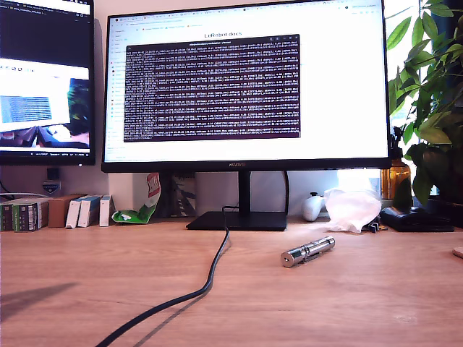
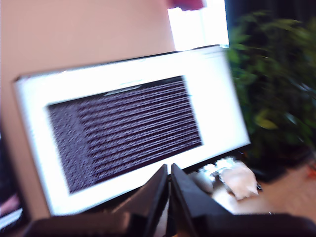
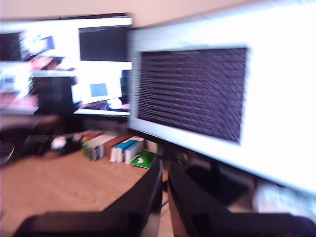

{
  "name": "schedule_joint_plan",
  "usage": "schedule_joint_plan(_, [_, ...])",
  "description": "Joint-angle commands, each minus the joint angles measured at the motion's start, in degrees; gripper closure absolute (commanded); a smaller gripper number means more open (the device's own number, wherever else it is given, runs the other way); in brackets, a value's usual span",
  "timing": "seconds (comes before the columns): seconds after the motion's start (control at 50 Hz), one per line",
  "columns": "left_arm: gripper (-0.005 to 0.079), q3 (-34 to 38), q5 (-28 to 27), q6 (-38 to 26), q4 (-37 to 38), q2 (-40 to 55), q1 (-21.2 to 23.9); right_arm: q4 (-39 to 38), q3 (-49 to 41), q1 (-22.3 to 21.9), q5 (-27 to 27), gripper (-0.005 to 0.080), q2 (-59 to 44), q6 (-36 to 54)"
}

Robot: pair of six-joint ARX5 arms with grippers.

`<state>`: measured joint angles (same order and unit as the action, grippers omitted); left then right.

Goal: Pick the metallic laser pointer with your right arm, pass it to your left arm, then place it down to the left side of the table

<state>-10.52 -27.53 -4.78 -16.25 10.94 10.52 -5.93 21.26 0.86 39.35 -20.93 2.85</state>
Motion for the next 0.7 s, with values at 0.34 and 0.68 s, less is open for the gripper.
schedule_joint_plan(0.34, [0.0764, -18.43, -17.46, -21.38, 17.14, 27.85, 0.09, 11.58, 21.22, 0.24, 17.27, 0.0765, -34.75, 23.69])
schedule_joint_plan(0.68, [0.0764, -34.64, -19.58, -36.04, 35.98, 47.1, 0.11, 29.4, 42.56, 2.21, 12.61, 0.0764, -58.25, 43.63])
